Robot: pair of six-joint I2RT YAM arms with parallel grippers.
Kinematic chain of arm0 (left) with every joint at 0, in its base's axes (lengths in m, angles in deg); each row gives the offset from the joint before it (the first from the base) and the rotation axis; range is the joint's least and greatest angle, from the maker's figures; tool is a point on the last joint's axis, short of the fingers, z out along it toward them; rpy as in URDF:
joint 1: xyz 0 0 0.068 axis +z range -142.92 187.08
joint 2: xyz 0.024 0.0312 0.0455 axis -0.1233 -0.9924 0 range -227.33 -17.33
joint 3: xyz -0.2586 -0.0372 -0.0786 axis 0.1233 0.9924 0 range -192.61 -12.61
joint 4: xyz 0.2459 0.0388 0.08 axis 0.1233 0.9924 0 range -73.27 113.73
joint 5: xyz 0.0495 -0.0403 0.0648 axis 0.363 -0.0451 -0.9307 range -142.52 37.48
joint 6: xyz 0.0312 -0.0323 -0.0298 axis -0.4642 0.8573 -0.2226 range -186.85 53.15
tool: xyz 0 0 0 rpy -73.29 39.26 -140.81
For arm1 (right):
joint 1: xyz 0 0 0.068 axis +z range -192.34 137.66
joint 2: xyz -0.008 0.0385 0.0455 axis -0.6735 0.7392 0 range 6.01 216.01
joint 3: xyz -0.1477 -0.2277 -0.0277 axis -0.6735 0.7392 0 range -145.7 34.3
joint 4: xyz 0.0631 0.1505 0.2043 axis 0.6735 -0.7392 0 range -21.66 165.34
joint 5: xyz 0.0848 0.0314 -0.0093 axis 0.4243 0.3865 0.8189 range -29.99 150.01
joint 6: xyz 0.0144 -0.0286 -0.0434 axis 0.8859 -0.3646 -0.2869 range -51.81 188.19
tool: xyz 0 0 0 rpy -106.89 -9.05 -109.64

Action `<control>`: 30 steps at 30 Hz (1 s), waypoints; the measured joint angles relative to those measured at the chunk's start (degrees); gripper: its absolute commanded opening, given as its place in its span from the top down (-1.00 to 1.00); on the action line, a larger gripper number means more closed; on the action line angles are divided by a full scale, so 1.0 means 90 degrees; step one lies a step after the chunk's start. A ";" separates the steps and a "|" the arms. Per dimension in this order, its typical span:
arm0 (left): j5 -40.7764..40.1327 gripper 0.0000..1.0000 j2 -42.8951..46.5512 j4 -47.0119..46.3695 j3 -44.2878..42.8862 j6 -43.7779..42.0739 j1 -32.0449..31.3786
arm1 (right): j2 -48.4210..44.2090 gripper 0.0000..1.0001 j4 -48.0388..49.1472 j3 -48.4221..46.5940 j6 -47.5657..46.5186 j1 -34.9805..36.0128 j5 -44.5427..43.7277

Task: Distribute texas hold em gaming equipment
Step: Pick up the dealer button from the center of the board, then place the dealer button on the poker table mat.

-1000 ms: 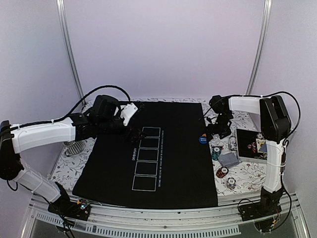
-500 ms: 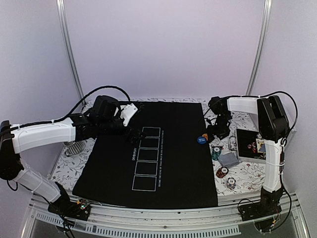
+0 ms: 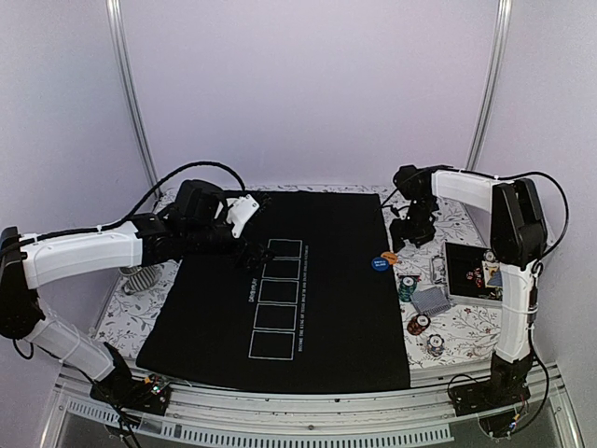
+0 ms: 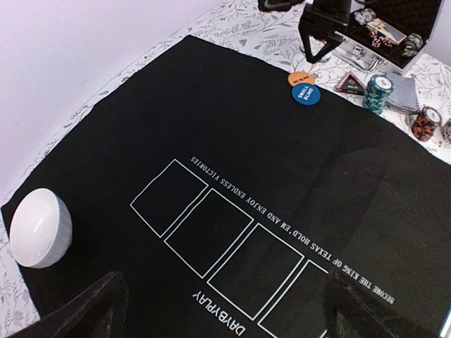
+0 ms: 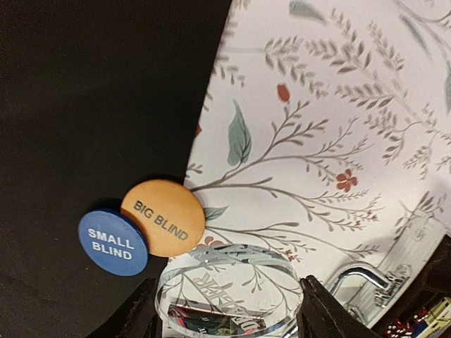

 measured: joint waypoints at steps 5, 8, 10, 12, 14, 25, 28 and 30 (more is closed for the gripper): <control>-0.0148 -0.96 0.0024 -0.0007 0.0022 -0.0012 0.0000 | -0.0449 0.24 -0.0090 -0.0449 0.0017 0.0267 -0.0146; -0.0328 -0.96 0.0090 -0.0010 0.0032 -0.0015 0.0002 | -0.0833 0.27 -0.0078 -0.0617 -0.0027 0.0928 -0.0223; -0.0486 -0.96 0.0138 -0.0036 0.0032 -0.0010 0.0007 | -0.1013 0.28 -0.0039 -0.0656 -0.0083 0.1579 -0.0204; -0.0673 -0.96 0.0206 -0.0066 0.0032 0.0012 0.0039 | -0.1073 0.29 -0.0029 -0.0663 -0.0109 0.2217 -0.0112; -0.0865 -0.96 0.0321 -0.0124 0.0046 0.0066 0.0095 | -0.1066 0.30 -0.0015 -0.0614 -0.0117 0.2803 0.0017; -0.1732 -0.96 0.0920 -0.0583 0.0262 0.0447 0.0673 | -0.0486 0.36 -0.0274 -0.0296 -0.0107 0.4901 0.0639; -0.1892 -0.96 0.0959 -0.0644 0.0296 0.0459 0.0707 | -0.0398 0.37 -0.0265 -0.0092 -0.0124 0.5124 0.0848; -0.1977 -0.96 0.0976 -0.0670 0.0323 0.0474 0.0758 | -0.0398 0.38 -0.0277 0.0141 -0.0131 0.5251 0.0964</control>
